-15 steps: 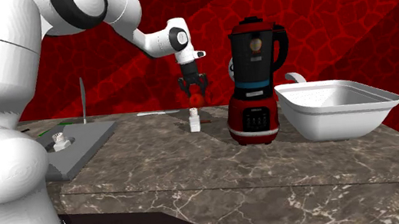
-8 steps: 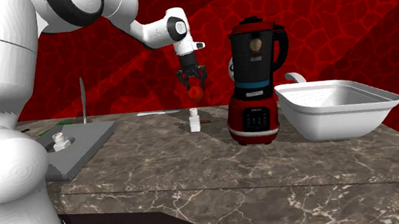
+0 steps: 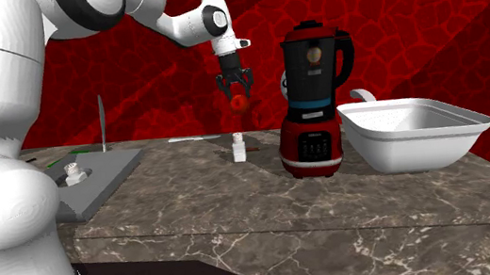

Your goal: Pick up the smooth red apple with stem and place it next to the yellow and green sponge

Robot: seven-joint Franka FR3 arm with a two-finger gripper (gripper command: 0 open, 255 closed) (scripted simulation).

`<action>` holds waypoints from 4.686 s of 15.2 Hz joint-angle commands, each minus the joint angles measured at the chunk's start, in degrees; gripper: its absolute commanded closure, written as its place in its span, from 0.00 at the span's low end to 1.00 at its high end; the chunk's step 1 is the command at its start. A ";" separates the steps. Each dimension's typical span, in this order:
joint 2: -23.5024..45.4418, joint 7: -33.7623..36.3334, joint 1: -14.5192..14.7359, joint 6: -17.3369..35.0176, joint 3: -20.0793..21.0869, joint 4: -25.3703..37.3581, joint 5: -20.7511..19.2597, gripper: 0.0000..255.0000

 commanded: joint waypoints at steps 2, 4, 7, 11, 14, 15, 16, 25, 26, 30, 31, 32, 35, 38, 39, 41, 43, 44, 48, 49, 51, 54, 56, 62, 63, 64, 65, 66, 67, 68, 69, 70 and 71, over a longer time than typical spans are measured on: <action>-0.16 -0.14 0.03 -1.69 0.01 1.52 0.05 1.00; -3.47 2.04 1.54 -0.37 0.48 -3.36 -0.54 1.00; -7.89 5.43 3.73 1.09 1.34 -9.65 -1.34 1.00; -12.93 10.15 6.50 2.30 2.85 -16.50 -2.25 1.00; -16.15 13.78 8.52 2.77 4.20 -20.69 -2.77 1.00; -17.12 15.01 9.18 2.85 4.69 -21.92 -2.90 1.00; -18.04 16.24 9.84 2.91 5.20 -23.07 -3.02 1.00; -25.86 10.40 7.77 25.01 3.42 -44.01 1.96 0.00; -26.39 8.44 7.41 29.35 2.90 -47.18 3.45 0.00; -25.60 -4.07 6.87 46.41 0.84 -57.30 14.44 0.00; -24.76 -8.78 7.07 49.95 0.49 -58.87 19.08 0.00; -23.90 -9.09 7.12 50.61 0.55 -58.67 19.49 0.00; -21.28 -10.06 7.14 52.50 0.90 -57.96 20.74 0.00; -18.63 -11.11 7.12 54.31 1.29 -57.13 22.09 0.00; -18.11 -11.32 7.09 54.65 1.40 -56.96 22.35 0.00; -18.11 -11.32 7.07 54.65 1.41 -56.96 22.35 0.00; -18.11 -11.32 7.07 54.65 1.41 -56.96 22.35 0.00; -18.11 -11.32 7.07 54.65 1.41 -56.96 22.35 0.00; -18.12 -11.31 7.07 54.64 1.41 -56.96 22.34 1.00; -18.12 -11.31 7.07 54.64 1.41 -56.96 22.34 1.00; -18.14 -11.36 7.06 54.66 1.41 -57.00 22.38 1.00; -18.14 -11.35 7.05 54.58 1.39 -56.93 22.34 1.00; -18.16 -11.31 7.05 54.52 1.38 -56.89 22.30 1.00; -21.30 -8.91 7.31 50.93 0.68 -56.38 19.62 1.00; -21.91 -8.50 7.31 50.17 0.59 -56.22 19.15 1.00; -22.50 -8.10 7.31 49.42 0.52 -56.04 18.71 1.00; -23.08 -7.73 7.29 48.65 0.46 -55.85 18.28 1.00; -23.65 -7.37 7.26 47.89 0.41 -55.64 17.89 1.00; -24.21 -7.03 7.23 47.12 0.38 -55.42 17.51 1.00; -24.75 -6.71 7.20 46.35 0.35 -55.19 17.15 1.00; -25.29 -6.41 7.16 45.58 0.33 -54.94 16.82 1.00; -25.81 -6.12 7.13 44.81 0.31 -54.68 16.50 1.00; -26.31 -5.84 7.09 44.04 0.30 -54.40 16.20 1.00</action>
